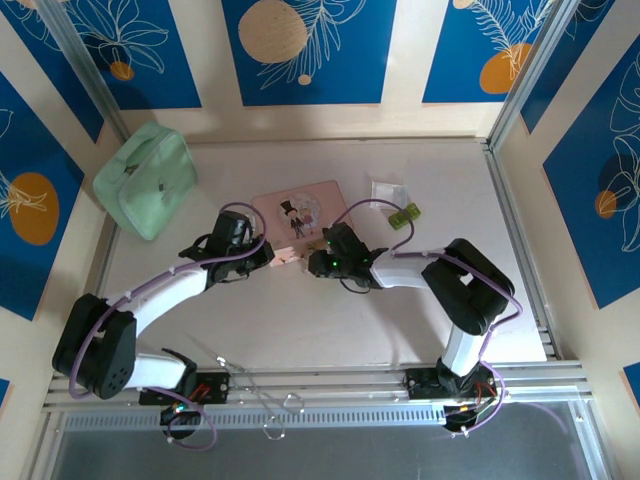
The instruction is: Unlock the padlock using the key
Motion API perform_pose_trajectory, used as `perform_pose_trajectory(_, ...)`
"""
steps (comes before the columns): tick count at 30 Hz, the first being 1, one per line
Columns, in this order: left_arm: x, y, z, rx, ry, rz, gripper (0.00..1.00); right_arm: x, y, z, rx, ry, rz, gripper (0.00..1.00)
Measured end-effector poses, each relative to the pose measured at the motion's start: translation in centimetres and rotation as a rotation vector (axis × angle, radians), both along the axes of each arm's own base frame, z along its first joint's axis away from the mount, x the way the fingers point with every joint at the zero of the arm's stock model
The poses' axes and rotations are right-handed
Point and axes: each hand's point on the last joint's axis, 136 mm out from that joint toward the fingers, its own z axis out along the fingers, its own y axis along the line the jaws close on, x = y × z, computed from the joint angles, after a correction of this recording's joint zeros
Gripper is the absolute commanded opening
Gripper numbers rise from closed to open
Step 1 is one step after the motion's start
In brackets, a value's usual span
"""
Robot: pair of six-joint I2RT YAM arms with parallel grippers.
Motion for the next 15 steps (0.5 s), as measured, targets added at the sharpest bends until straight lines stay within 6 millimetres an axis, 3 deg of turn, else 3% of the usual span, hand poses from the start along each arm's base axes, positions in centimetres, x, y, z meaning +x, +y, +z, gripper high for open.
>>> perform_pose_trajectory(15,0.32,-0.29,0.4,-0.033,-0.005,0.017,0.0,0.46,-0.93,0.4,0.054,0.019,-0.031,0.12)
